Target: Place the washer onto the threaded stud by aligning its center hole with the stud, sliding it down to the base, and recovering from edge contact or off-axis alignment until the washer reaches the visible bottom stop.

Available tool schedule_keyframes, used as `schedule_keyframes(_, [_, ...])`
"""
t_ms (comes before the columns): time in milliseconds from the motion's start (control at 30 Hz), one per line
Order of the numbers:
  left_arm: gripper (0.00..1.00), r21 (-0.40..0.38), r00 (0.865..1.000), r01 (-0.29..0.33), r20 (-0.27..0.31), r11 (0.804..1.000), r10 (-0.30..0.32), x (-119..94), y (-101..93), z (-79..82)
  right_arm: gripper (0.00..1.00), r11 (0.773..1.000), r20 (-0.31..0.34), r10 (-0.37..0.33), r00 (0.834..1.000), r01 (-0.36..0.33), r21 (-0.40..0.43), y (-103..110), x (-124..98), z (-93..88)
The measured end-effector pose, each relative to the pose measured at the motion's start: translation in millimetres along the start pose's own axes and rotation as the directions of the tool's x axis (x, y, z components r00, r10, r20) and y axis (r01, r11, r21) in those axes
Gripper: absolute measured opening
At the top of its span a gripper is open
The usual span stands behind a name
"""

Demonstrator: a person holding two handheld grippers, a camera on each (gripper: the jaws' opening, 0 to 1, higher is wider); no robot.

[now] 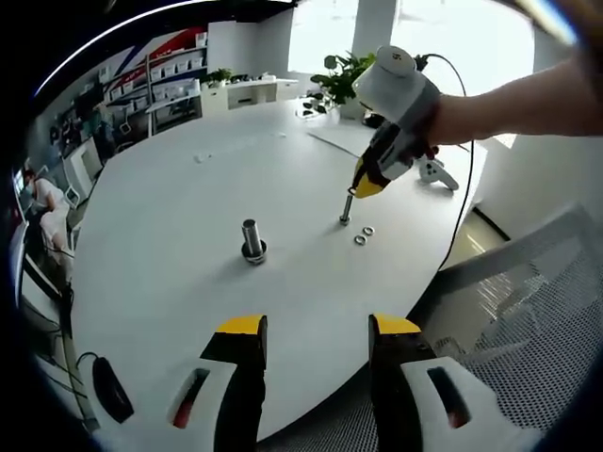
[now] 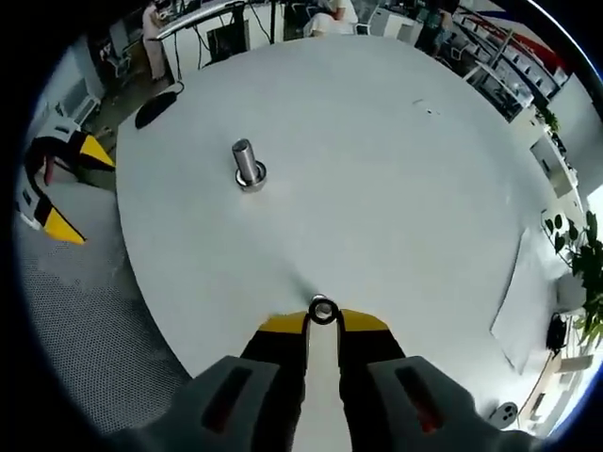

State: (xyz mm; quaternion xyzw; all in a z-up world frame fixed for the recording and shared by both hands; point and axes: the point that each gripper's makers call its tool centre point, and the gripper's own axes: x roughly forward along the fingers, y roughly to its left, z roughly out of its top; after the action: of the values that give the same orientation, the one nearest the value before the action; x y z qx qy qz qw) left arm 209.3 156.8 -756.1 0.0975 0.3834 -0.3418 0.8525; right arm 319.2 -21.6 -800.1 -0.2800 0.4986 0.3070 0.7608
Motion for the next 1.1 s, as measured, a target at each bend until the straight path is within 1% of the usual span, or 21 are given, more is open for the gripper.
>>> schedule_keyframes(167, [0.42,0.001,1.0,-0.001,0.0,1.0,0.001,1,0.4,-0.3,0.13,1.0,-0.01,0.008,1.0,-0.008,0.005,-2,4,-2.0])
schedule_keyframes(233, [0.42,0.0,1.0,-0.002,-0.001,1.0,0.002,0,0.6,-0.4,0.13,1.0,-0.001,0.019,1.0,-0.019,0.014,-1,6,-0.9])
schedule_keyframes(467, [0.42,0.002,1.0,0.0,-0.006,1.0,0.0,1,-0.1,-1.3,0.13,1.0,-0.019,0.015,1.0,-0.015,-0.002,0,13,-2.1])
schedule_keyframes(633, [0.42,-0.006,1.0,-0.001,-0.004,1.0,0.001,0,0.7,-0.9,0.13,1.0,-0.024,0.03,0.999,-0.03,0.009,-2,23,-3.2])
schedule_keyframes(800, [0.41,0.006,1.0,-0.002,-0.014,1.0,0.002,1,0.6,-3.1,0.13,0.999,-0.046,0.042,0.998,-0.042,0.004,1,34,-6.2])
schedule_keyframes(900, [0.41,0.0,1.0,-0.002,-0.011,1.0,0.002,1,0.9,-2.5,0.13,0.999,-0.067,0.049,0.997,-0.049,0.0,2,43,-10.3])
schedule_keyframes(1100, [0.41,-0.014,1.0,-0.007,-0.016,1.0,0.007,1,3.5,-4.6,0.13,0.998,-0.085,0.06,0.995,-0.06,0.0,2,55,-13.1])
